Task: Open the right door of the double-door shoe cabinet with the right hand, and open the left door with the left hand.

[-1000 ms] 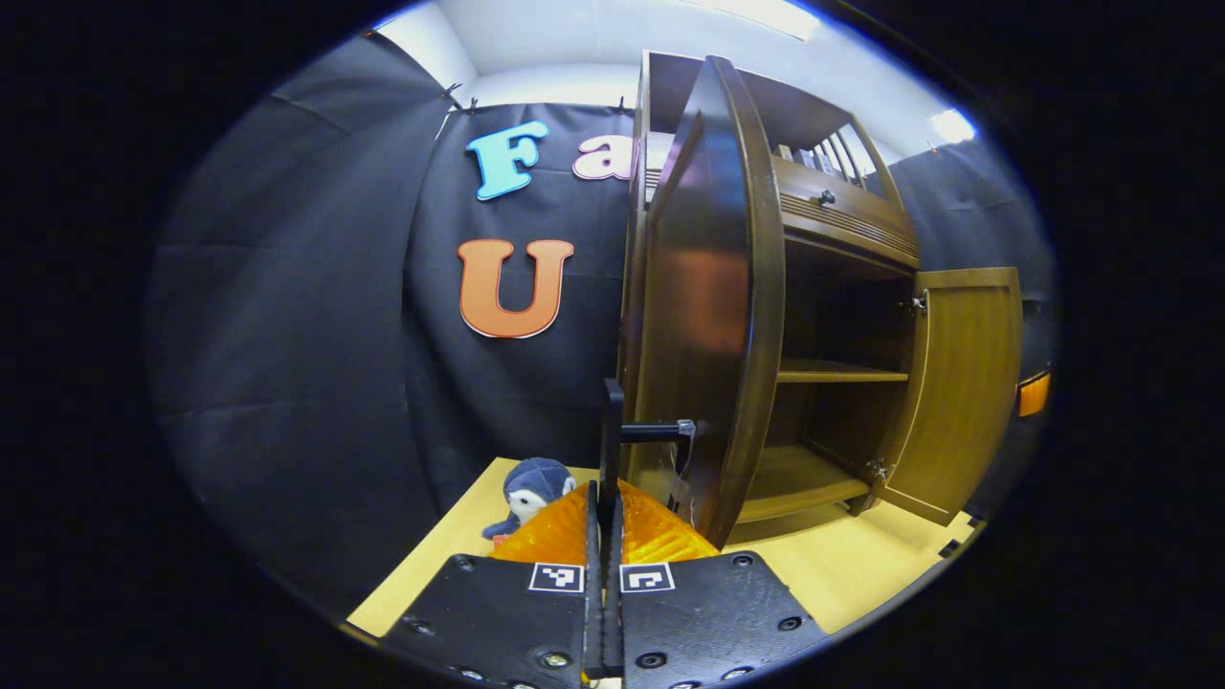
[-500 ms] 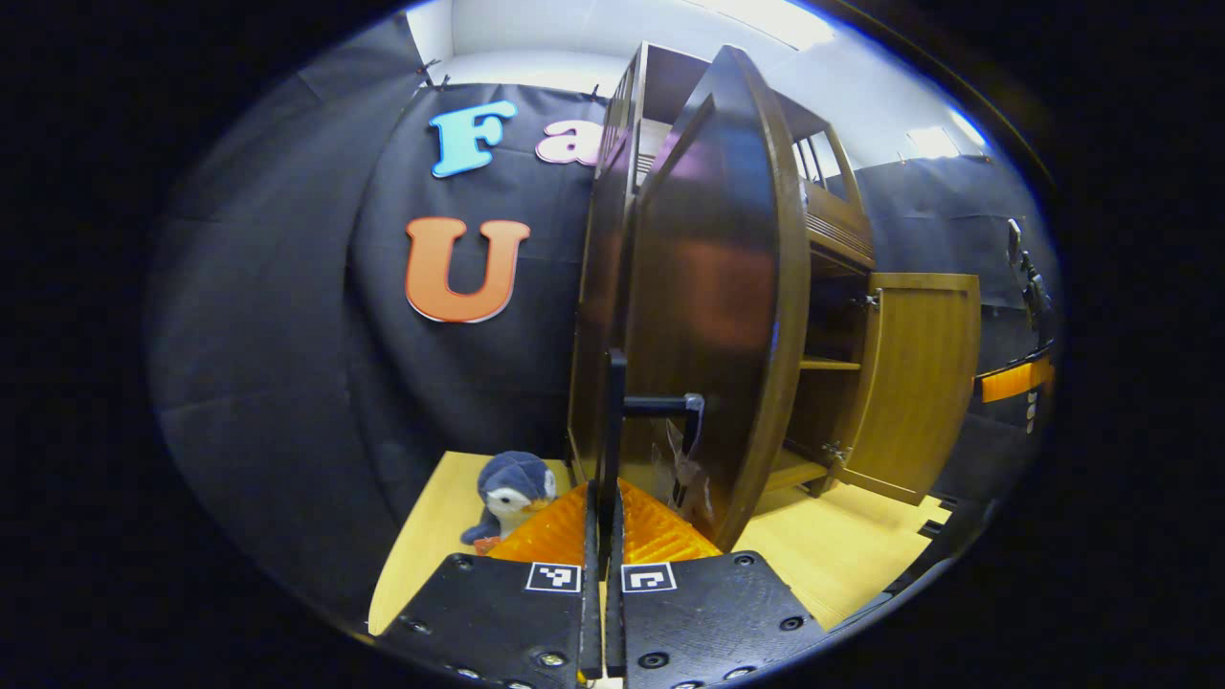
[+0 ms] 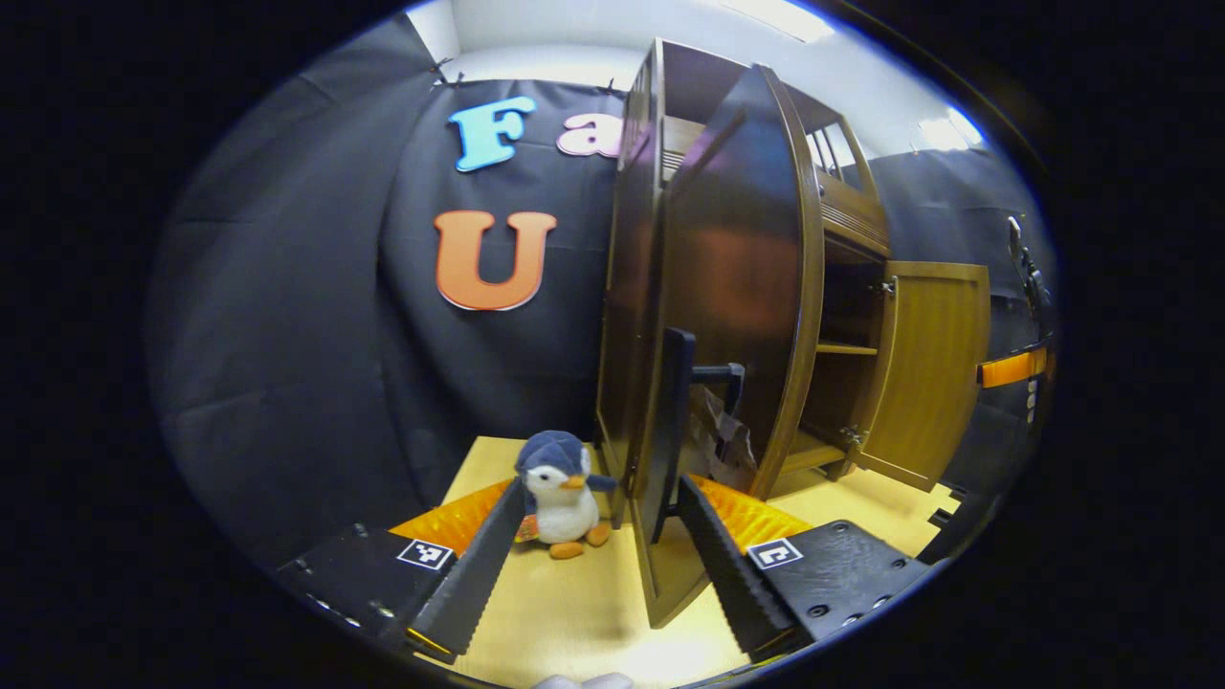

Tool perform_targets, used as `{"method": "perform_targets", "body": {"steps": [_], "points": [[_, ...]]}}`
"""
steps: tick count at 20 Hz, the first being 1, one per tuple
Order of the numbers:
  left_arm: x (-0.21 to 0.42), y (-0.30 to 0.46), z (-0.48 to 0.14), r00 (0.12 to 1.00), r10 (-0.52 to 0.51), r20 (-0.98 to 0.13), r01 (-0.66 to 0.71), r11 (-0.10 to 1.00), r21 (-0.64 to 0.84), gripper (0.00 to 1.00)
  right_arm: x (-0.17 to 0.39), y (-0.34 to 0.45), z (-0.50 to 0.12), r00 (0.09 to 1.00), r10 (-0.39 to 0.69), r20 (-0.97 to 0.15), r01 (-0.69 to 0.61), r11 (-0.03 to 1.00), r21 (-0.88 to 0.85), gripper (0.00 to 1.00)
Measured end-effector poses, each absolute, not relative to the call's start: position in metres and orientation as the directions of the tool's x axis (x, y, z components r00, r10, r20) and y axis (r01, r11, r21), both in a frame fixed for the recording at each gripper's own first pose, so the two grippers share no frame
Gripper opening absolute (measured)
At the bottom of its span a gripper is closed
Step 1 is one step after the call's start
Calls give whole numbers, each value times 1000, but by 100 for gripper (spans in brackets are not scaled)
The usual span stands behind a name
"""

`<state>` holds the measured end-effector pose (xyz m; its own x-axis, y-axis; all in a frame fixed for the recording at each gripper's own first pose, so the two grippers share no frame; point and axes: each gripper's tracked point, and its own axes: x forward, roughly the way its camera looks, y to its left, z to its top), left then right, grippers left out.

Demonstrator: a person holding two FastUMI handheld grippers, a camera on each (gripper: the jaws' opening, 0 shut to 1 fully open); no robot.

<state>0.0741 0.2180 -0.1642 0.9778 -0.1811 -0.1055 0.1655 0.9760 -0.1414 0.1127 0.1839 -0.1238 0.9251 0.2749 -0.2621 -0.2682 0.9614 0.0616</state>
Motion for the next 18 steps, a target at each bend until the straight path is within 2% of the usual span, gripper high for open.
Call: {"method": "perform_targets", "body": {"steps": [2, 3, 4, 7, 11, 14, 18], "points": [[59, 238, -154, 990, -92, -109, 79, 990, -114, 95, 115, 183, -123, 924, 280, -259, -273, 960, 64, 100], [52, 244, -145, 994, -50, -102, 40, 994, -100, 100, 116, 183, -122, 925, 282, -255, -275, 959, 66, 100], [45, 247, -136, 995, -11, -103, 2, 996, -88, 95, 118, 181, -121, 925, 283, -251, -275, 959, 67, 100], [25, 236, -98, 996, 60, -69, -62, 998, -30, 95, 125, 170, -119, 932, 274, -237, -266, 962, 65, 100], [8, 184, -42, 998, 66, -16, -66, 998, 2, 95, 132, 139, -111, 948, 239, -210, -226, 971, 83, 100], [5, 138, -5, 998, 61, 14, -60, 997, -39, 95, 134, 107, -96, 967, 191, -170, -181, 981, 69, 100], [17, 72, 17, 999, 23, 25, -21, 998, -66, 94, 129, 67, -71, 984, 139, -109, -133, 989, 63, 100]]}}
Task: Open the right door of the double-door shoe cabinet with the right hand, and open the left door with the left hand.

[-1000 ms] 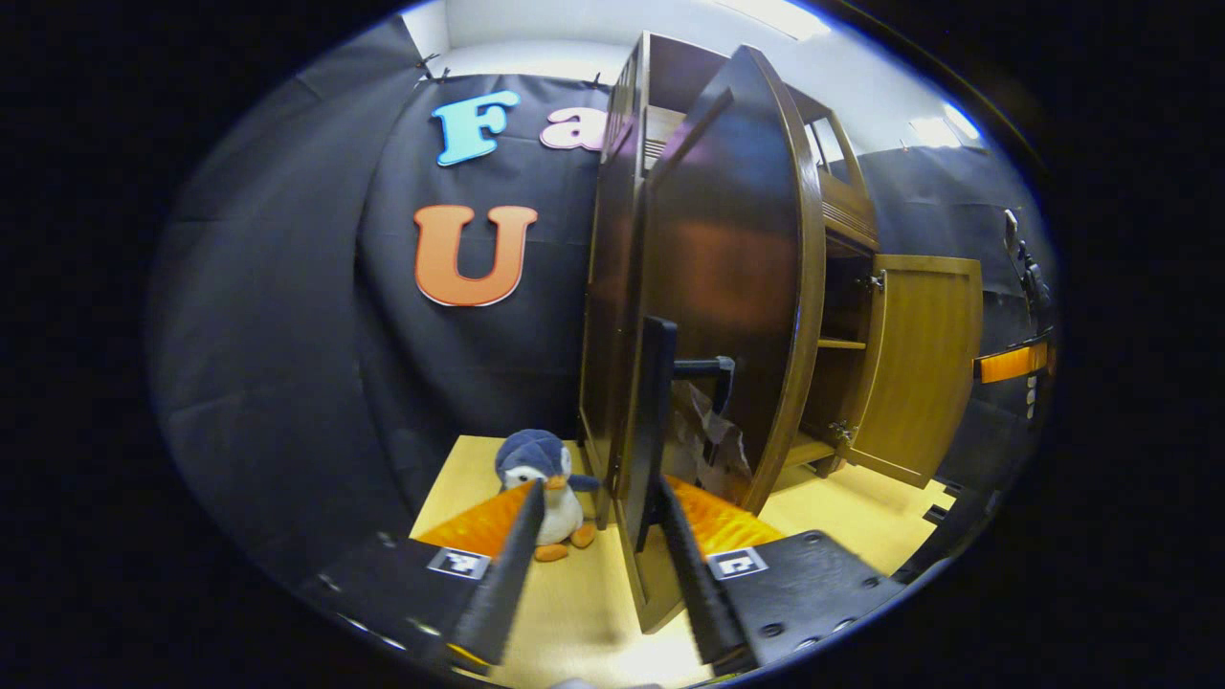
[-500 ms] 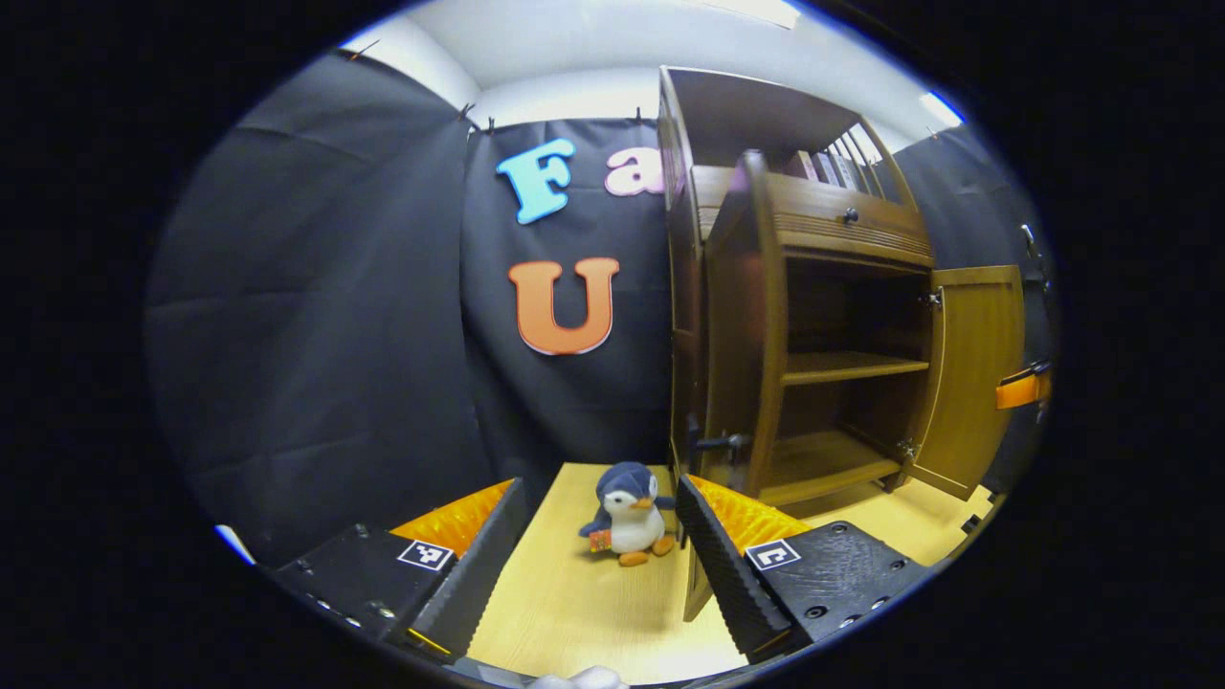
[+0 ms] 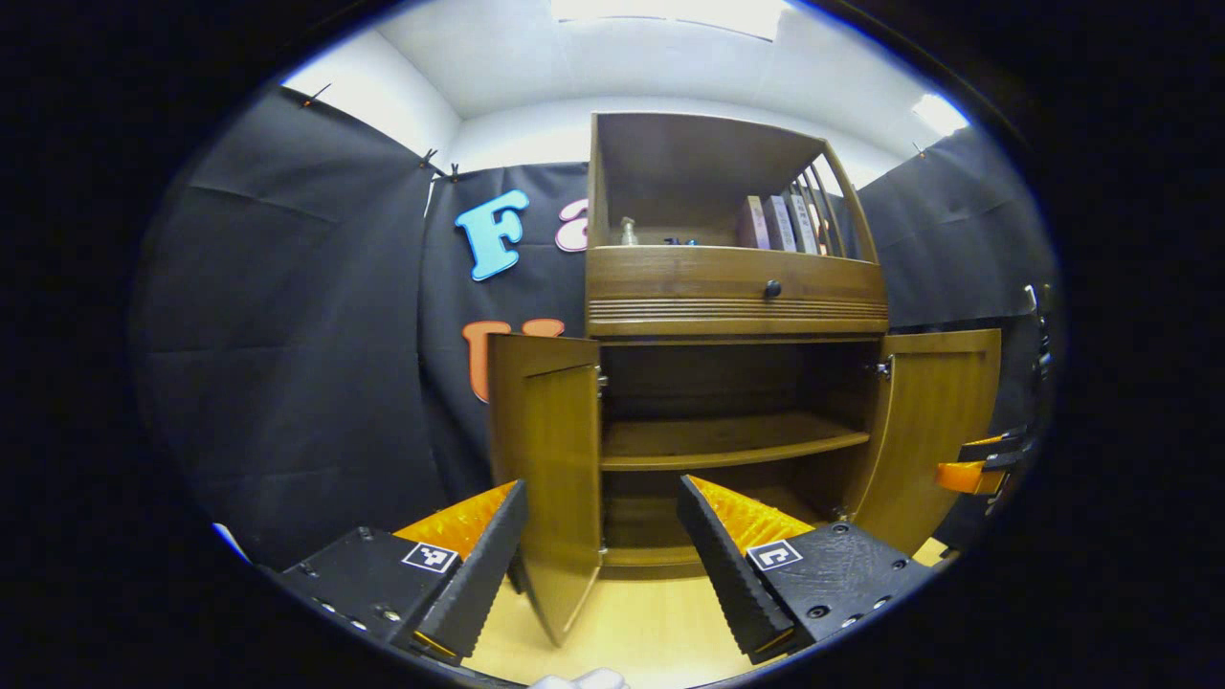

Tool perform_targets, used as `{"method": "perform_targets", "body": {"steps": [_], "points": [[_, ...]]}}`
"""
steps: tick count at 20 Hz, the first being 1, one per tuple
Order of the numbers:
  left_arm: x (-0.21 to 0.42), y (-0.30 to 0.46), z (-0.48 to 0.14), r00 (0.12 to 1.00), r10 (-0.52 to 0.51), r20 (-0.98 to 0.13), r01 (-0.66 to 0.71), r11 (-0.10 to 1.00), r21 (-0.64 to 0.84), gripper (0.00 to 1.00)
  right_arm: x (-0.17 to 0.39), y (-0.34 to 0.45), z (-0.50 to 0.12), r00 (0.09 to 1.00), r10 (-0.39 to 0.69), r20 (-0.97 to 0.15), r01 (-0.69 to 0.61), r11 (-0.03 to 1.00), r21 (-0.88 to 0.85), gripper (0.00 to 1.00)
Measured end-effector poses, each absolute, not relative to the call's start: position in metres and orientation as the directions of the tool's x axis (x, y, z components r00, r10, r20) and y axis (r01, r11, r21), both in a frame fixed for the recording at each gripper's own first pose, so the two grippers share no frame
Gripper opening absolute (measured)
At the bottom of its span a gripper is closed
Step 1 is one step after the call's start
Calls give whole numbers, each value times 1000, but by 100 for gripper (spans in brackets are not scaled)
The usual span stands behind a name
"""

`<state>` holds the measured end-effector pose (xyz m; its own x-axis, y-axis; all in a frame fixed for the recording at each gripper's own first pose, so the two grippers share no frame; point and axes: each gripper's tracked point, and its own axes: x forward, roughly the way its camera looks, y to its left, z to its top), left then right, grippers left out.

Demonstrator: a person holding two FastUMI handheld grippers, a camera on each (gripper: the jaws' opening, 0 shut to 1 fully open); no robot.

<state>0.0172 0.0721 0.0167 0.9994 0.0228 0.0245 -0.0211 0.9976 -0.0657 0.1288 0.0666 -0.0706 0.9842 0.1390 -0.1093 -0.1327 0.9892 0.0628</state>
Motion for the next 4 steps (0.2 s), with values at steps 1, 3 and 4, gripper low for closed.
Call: {"method": "perform_targets", "body": {"steps": [1, 3, 4], "points": [[20, 55, 18, 1000, 6, 17, -5, 997, -78, 90, 128, 57, -66, 987, 125, -96, -120, 991, 64, 100], [22, 26, 17, 1000, -25, -4, 24, 995, -96, 94, 125, 40, -58, 991, 106, -79, -101, 992, 71, 100], [23, 14, 19, 999, -37, -3, 37, 994, -100, 94, 123, 32, -55, 993, 95, -73, -89, 993, 80, 100]]}}
